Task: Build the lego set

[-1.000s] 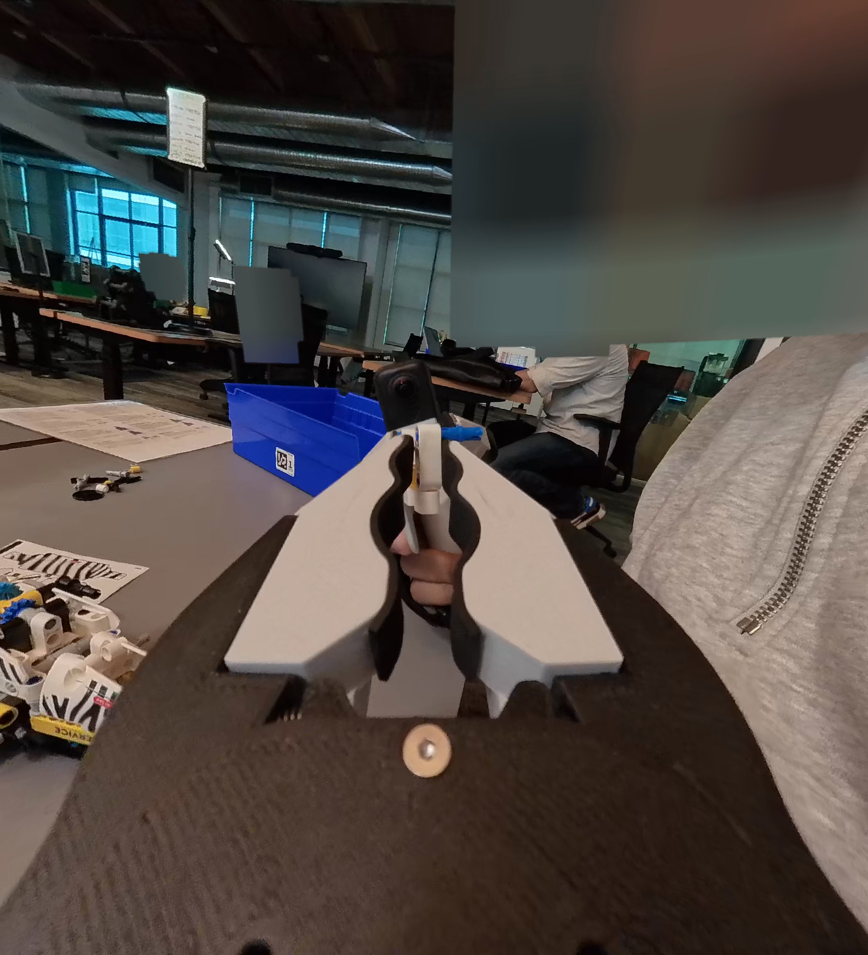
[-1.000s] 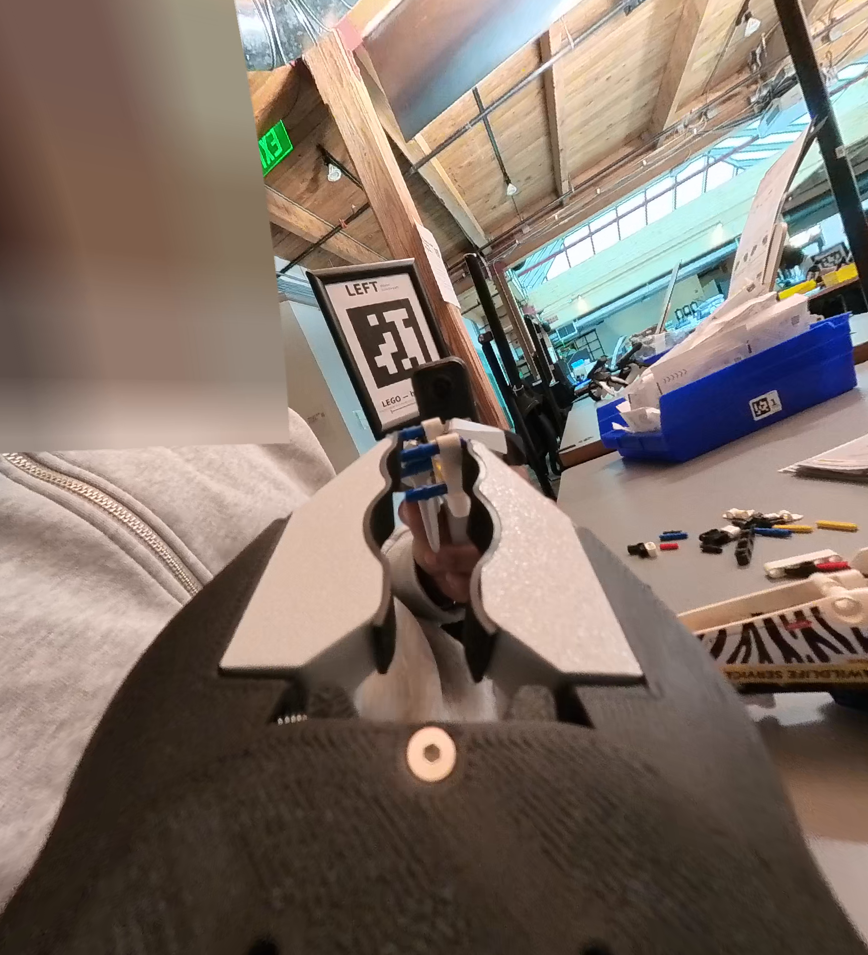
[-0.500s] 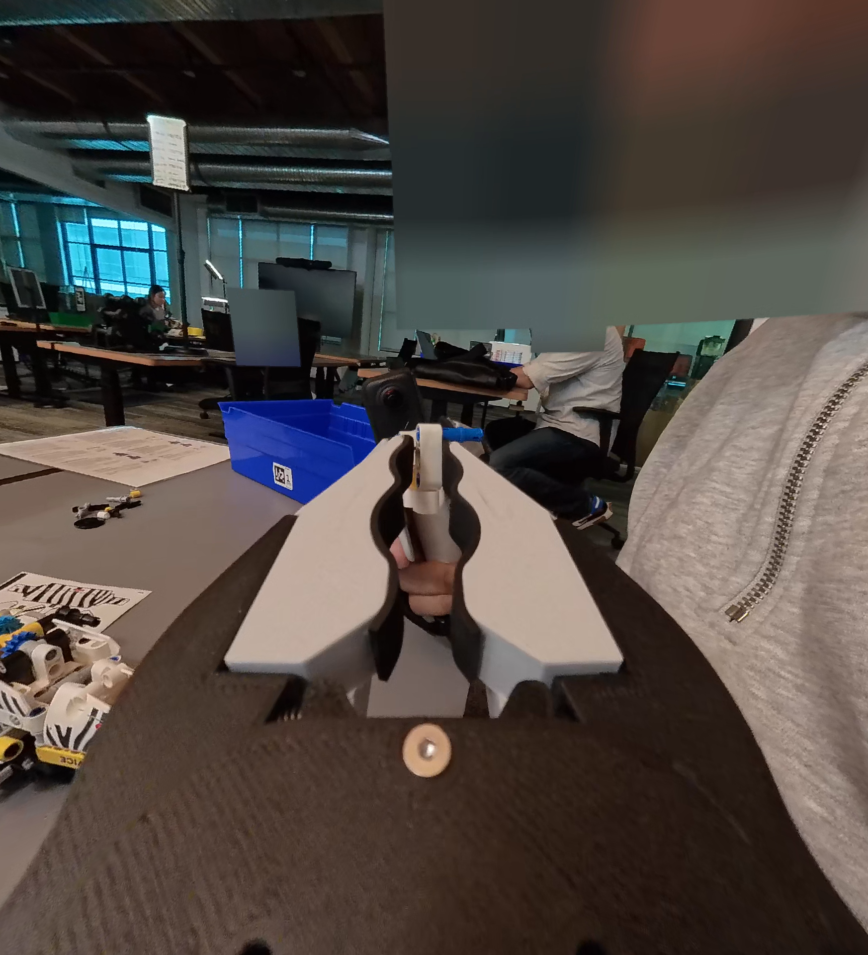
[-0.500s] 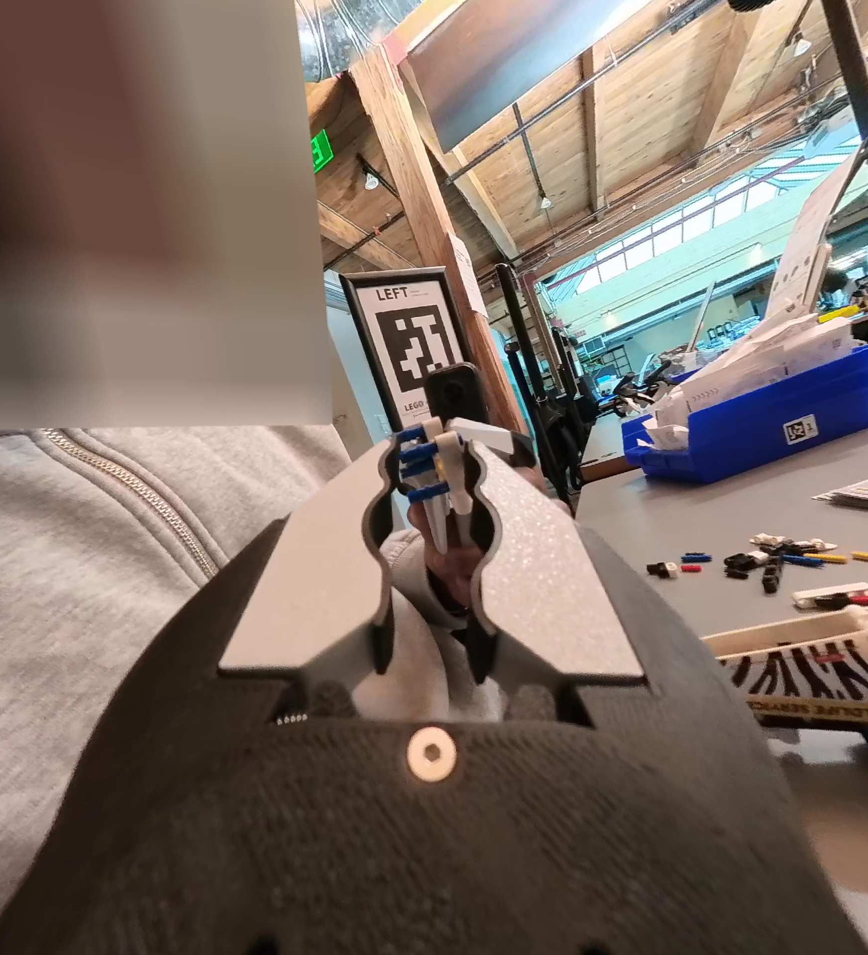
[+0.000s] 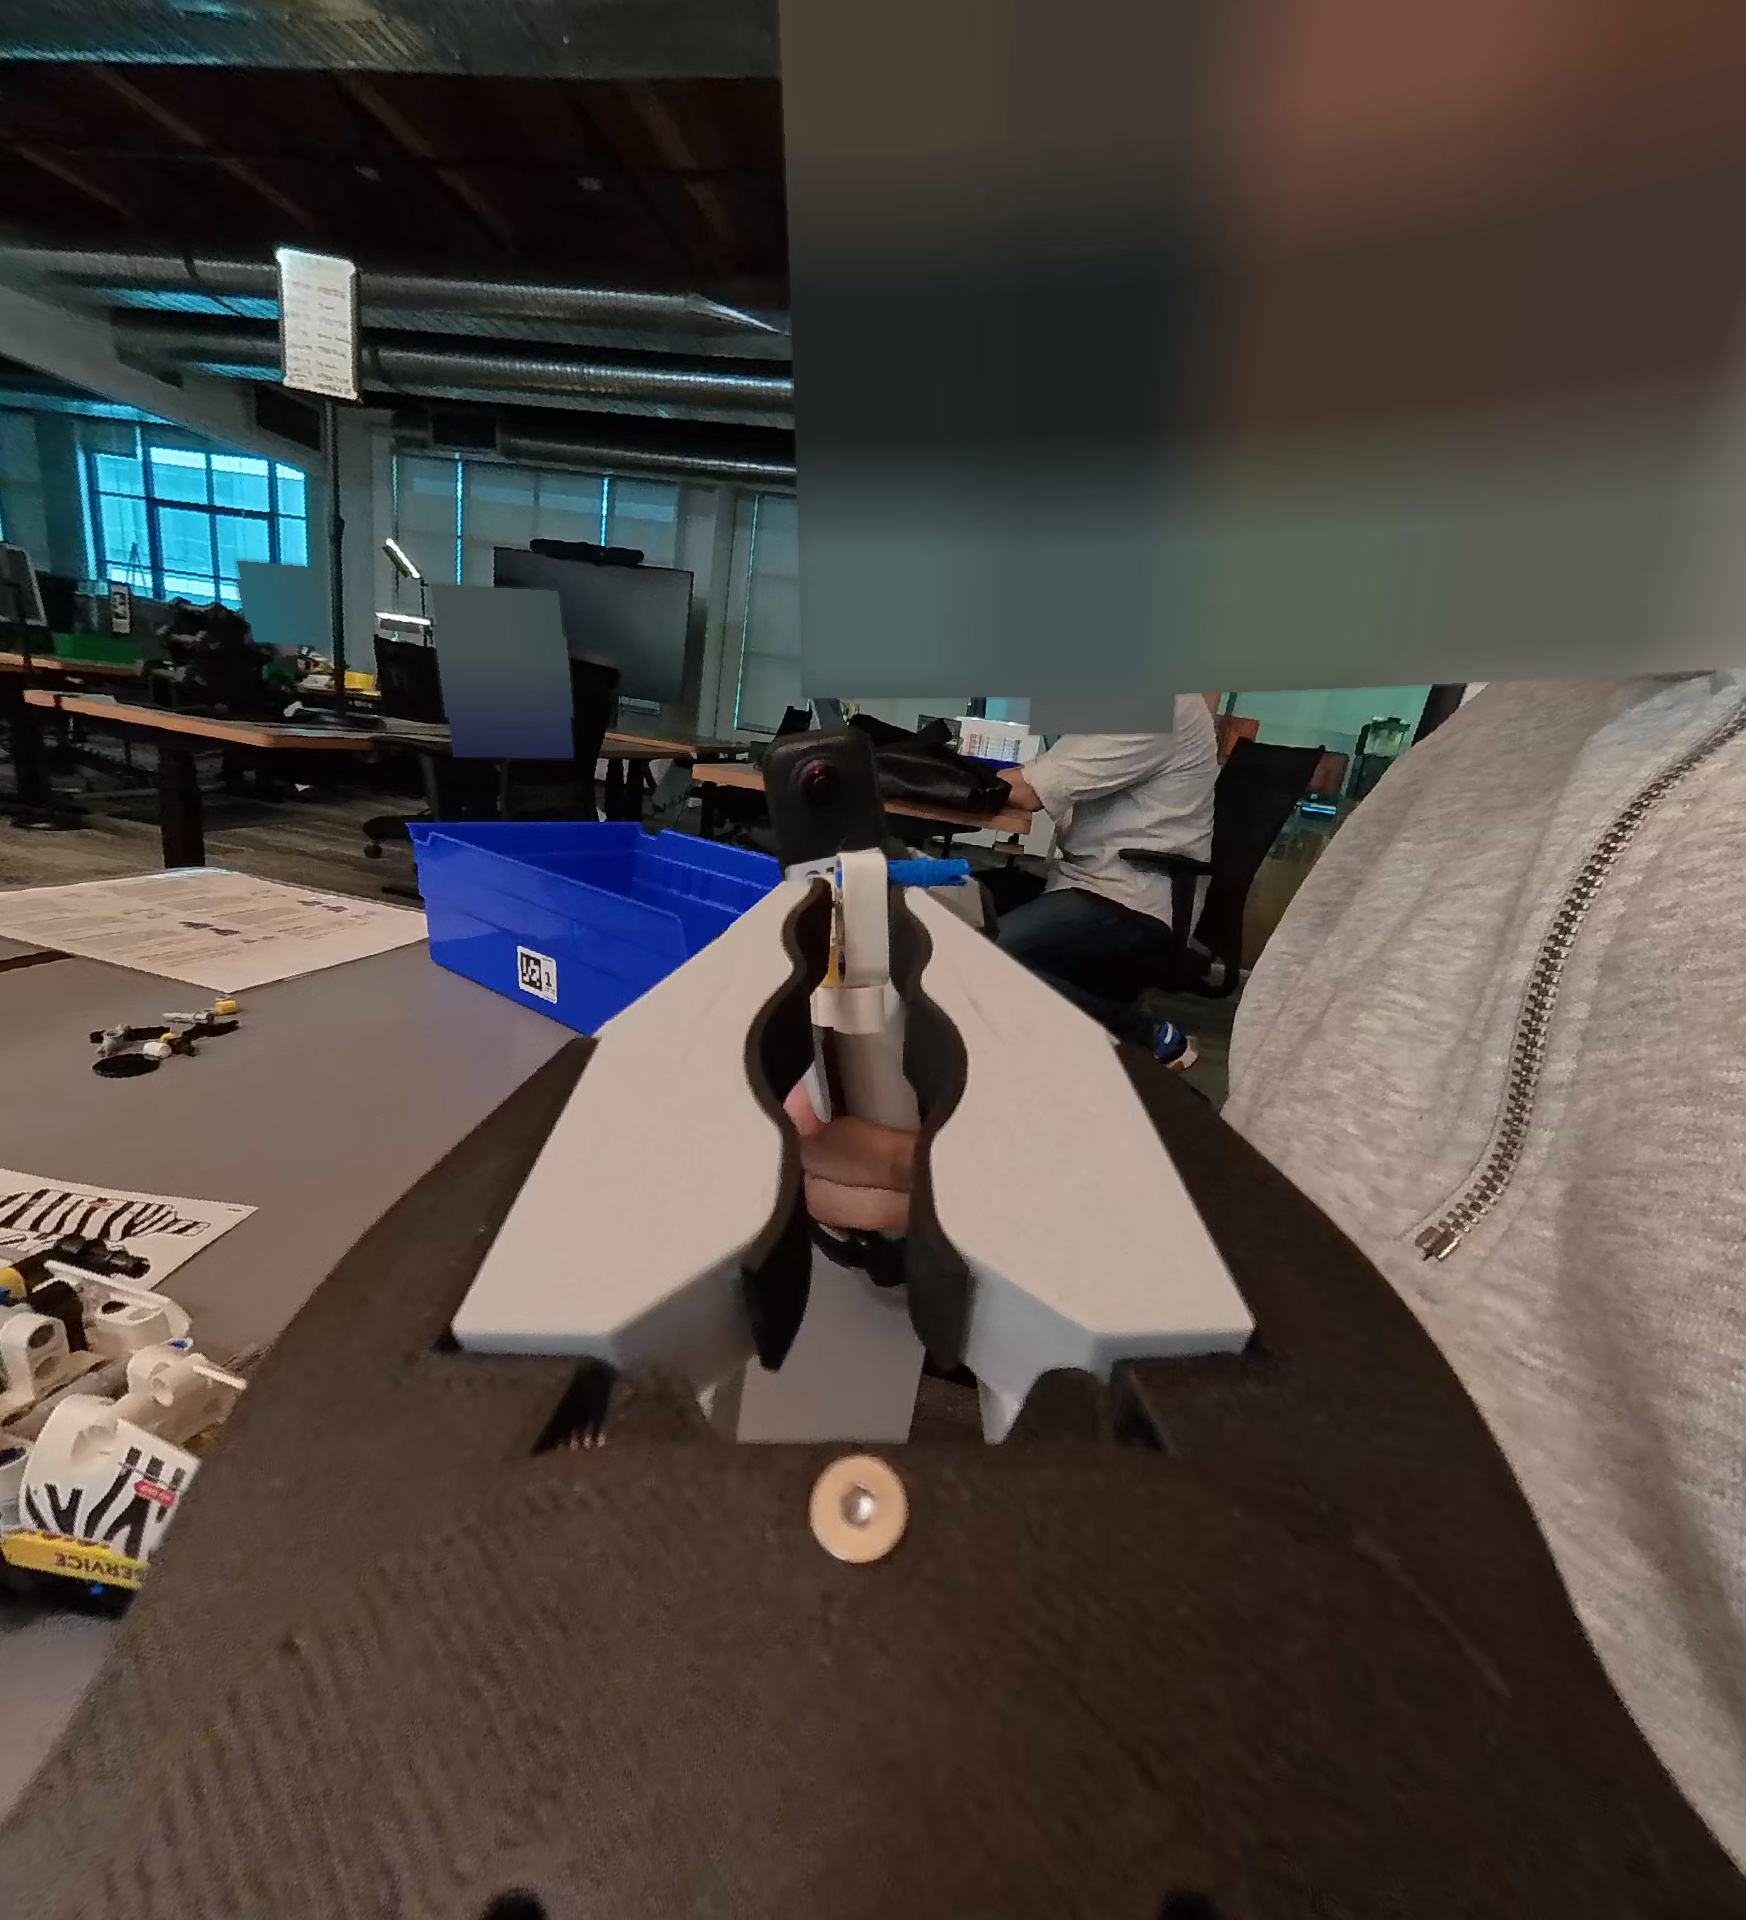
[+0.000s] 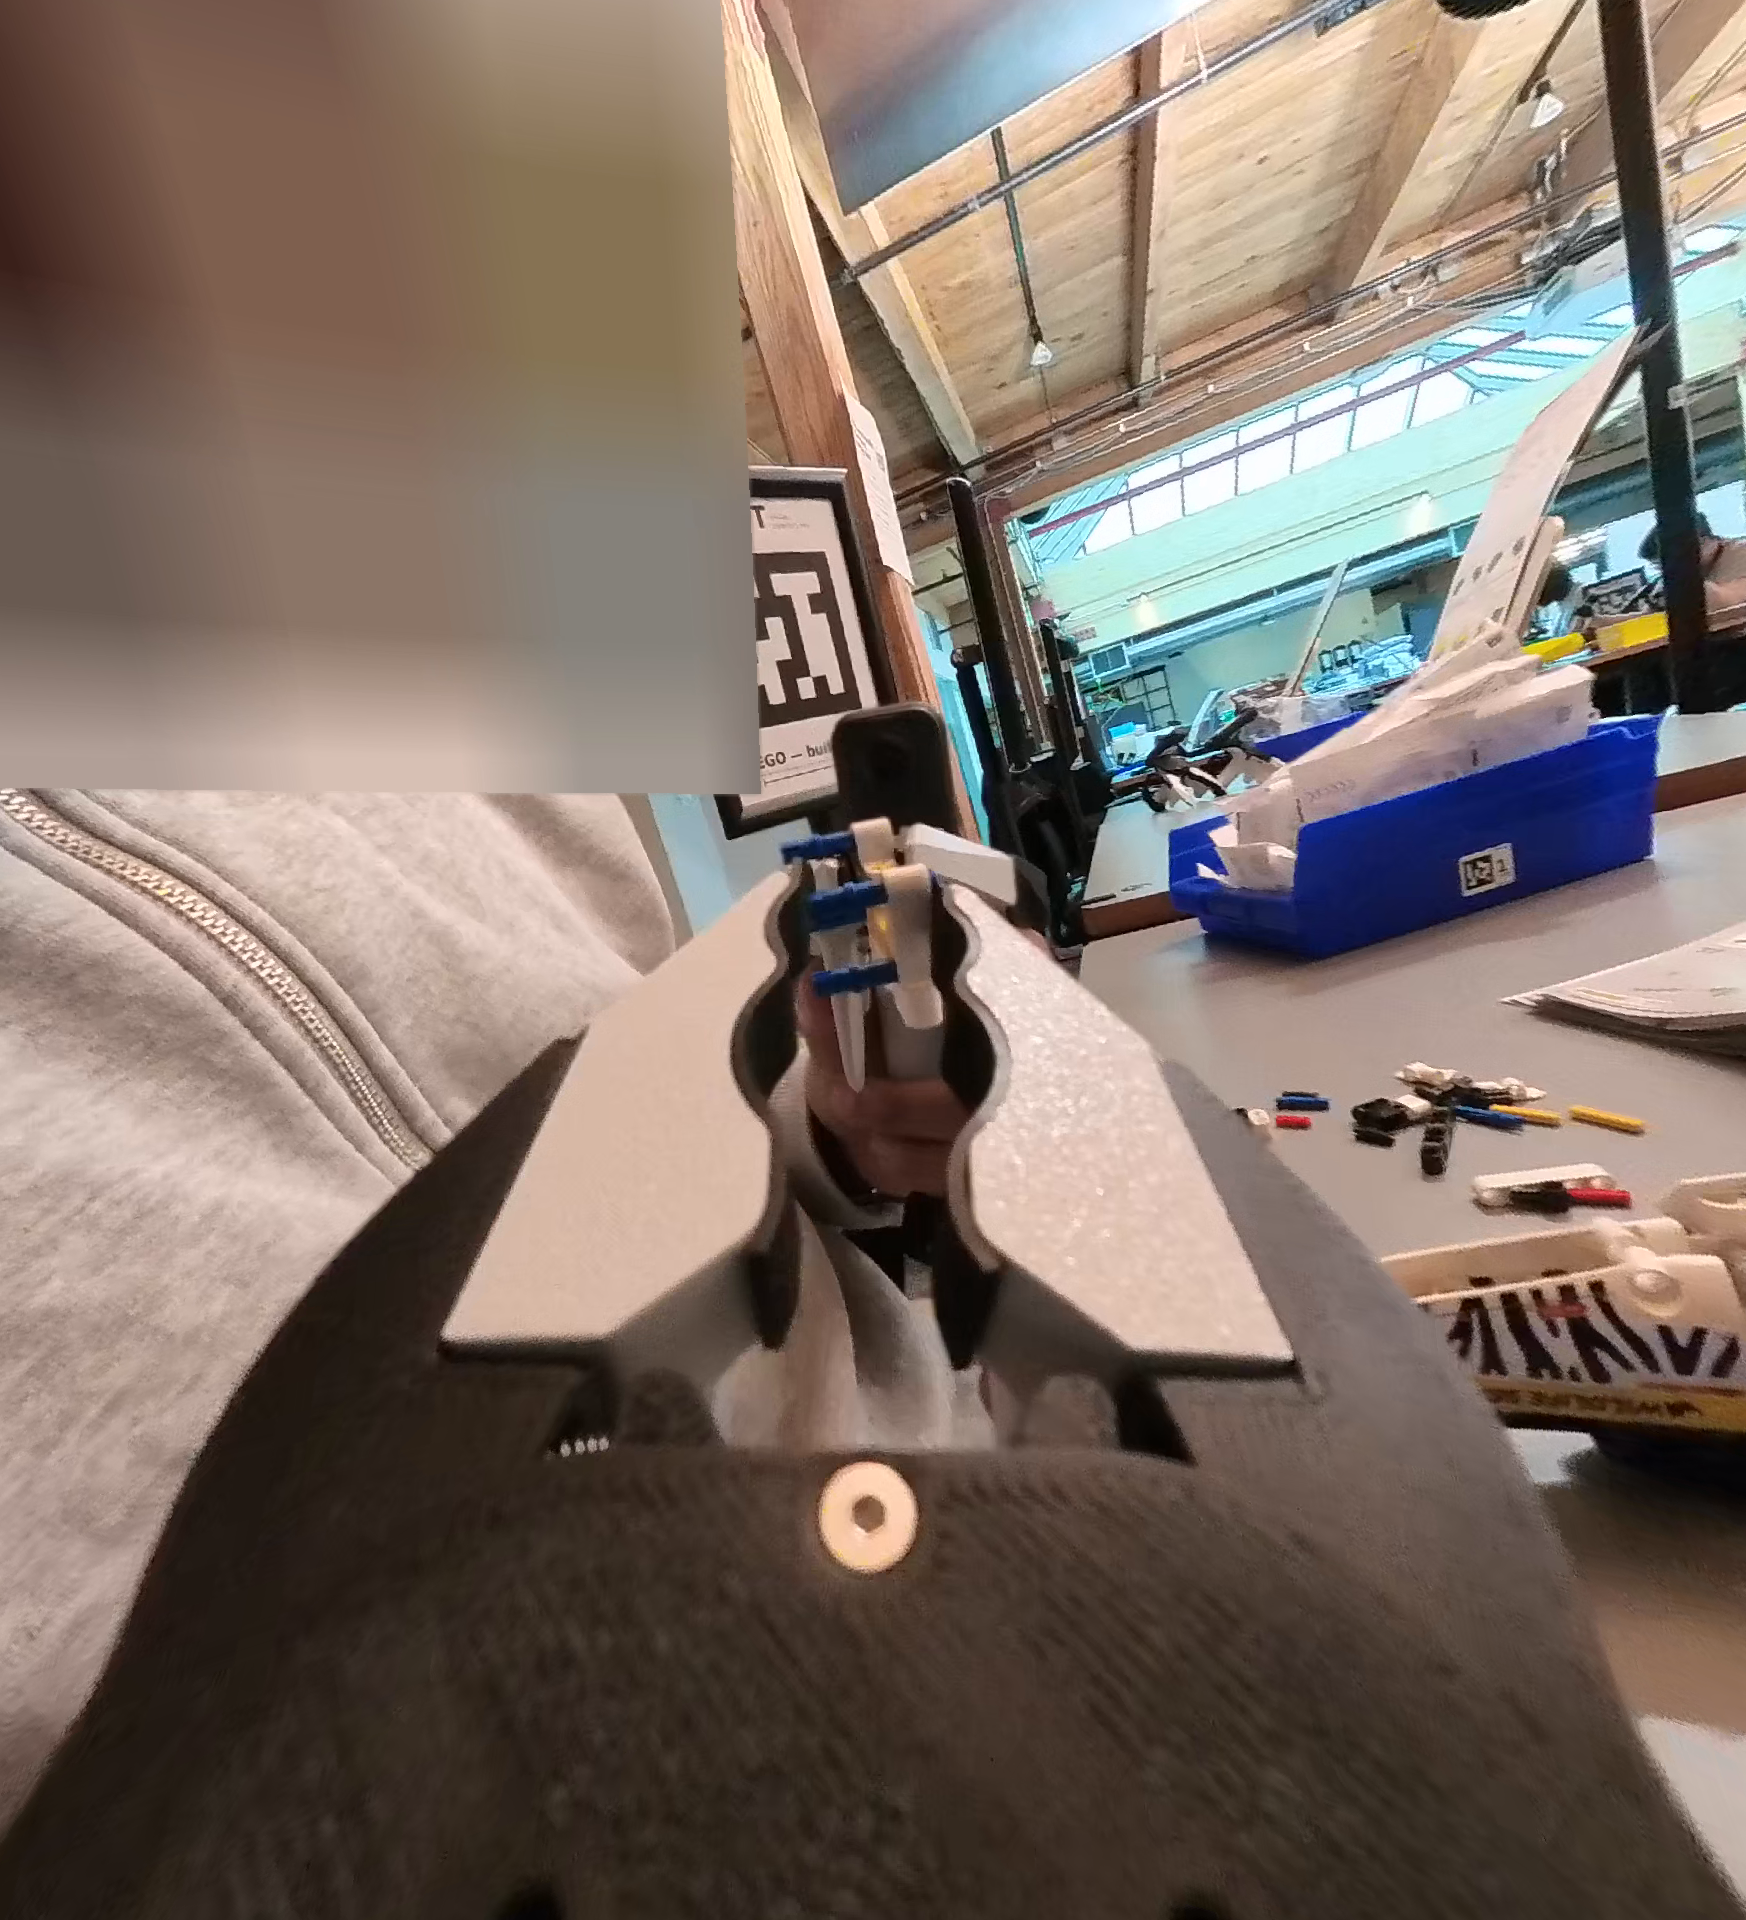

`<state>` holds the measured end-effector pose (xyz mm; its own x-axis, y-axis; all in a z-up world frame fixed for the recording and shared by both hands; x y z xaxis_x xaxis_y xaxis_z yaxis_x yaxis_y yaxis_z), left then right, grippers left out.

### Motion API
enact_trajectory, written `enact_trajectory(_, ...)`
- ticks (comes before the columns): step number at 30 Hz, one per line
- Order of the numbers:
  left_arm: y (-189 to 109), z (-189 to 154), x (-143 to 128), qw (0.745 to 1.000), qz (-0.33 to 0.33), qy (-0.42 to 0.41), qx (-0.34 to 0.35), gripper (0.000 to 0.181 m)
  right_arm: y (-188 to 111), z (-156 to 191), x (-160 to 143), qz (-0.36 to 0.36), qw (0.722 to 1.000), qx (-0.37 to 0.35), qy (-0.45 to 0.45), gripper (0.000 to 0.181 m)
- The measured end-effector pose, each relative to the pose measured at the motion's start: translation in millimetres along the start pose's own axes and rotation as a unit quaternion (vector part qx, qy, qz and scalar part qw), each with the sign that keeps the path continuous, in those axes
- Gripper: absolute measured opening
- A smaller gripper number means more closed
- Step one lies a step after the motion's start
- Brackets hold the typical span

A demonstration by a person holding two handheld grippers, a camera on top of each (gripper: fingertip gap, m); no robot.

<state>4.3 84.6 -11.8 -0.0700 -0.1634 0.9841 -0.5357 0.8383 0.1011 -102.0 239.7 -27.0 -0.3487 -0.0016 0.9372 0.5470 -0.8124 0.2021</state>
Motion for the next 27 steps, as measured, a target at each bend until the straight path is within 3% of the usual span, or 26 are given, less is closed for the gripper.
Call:
enact_trajectory(10,2.4,-2.9,2.5,1.000,0.002,0.014,-0.008,0.006,-0.9,1.6,0.0,-0.030,0.999,0.012,-0.025,0.022)
enact_trajectory(17,4.3,-4.1,2.3,1.000,-0.005,0.003,-0.028,0.006,-2.3,9.9,-0.3,0.003,0.995,-0.015,-0.096,0.020)
enact_trajectory(20,4.7,-5.5,3.1,1.000,-0.003,0.012,-0.027,0.006,-4.9,9.4,0.4,-0.009,0.996,-0.010,-0.092,0.015)
enact_trajectory(27,0.6,-6.8,6.4,0.999,0.000,0.053,0.011,0.005,-7.9,3.5,2.2,-0.025,0.999,0.011,-0.037,0.031)
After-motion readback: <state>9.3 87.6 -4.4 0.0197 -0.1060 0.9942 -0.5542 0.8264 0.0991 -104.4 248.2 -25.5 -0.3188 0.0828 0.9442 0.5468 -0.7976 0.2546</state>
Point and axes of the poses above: each gripper's, where its closed fingertips meet, y out along the fingers, x out of its top, z = x × y across the jaws, the point moved 10 cm from there along -y, back along the fingers, and after that the axes turned 12 degrees about z, right-handed, at the moved point
